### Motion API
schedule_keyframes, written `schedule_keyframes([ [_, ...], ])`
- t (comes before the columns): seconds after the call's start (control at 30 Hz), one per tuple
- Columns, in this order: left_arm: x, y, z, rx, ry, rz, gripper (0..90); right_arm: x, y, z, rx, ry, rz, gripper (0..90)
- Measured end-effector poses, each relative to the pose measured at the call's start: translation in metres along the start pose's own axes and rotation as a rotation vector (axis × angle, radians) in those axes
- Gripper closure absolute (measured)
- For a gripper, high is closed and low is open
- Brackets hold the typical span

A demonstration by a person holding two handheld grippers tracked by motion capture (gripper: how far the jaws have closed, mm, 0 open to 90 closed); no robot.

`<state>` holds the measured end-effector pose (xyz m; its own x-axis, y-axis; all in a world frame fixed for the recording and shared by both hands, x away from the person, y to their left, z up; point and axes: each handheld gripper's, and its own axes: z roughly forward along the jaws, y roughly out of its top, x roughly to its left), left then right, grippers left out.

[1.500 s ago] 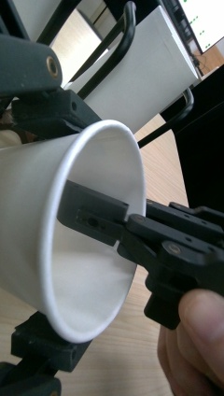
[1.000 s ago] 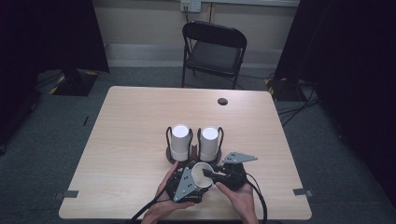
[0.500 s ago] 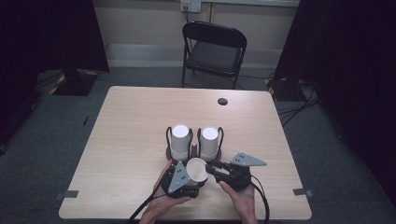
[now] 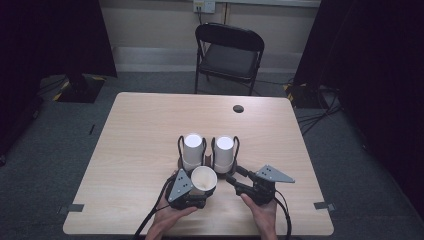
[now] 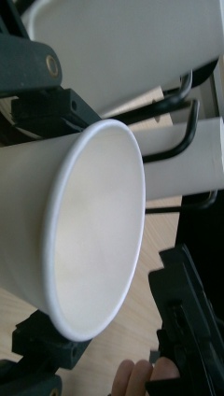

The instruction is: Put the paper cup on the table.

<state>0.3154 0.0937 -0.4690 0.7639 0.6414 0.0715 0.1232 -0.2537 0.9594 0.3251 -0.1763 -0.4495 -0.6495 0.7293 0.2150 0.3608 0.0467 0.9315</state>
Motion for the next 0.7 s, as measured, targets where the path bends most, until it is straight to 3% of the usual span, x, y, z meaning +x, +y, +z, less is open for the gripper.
schedule_keyframes([
  [0.27, 0.017, -0.007, -0.015, -0.002, 0.027, -0.062, 22.3, -0.013, -0.012, -0.006, -0.064, -0.088, 0.043, 29.8],
  [0.43, 0.030, -0.004, -0.027, 0.001, 0.046, -0.058, 22.3, -0.019, -0.021, -0.010, -0.077, -0.142, 0.048, 23.3],
  [0.57, 0.041, -0.001, -0.040, -0.030, 0.074, -0.076, 22.3, -0.023, -0.028, -0.011, -0.095, -0.180, 0.039, 16.8],
  [0.7, 0.053, -0.001, -0.052, -0.052, 0.118, -0.086, 22.2, -0.024, -0.033, -0.012, -0.104, -0.223, 0.042, 16.6],
])
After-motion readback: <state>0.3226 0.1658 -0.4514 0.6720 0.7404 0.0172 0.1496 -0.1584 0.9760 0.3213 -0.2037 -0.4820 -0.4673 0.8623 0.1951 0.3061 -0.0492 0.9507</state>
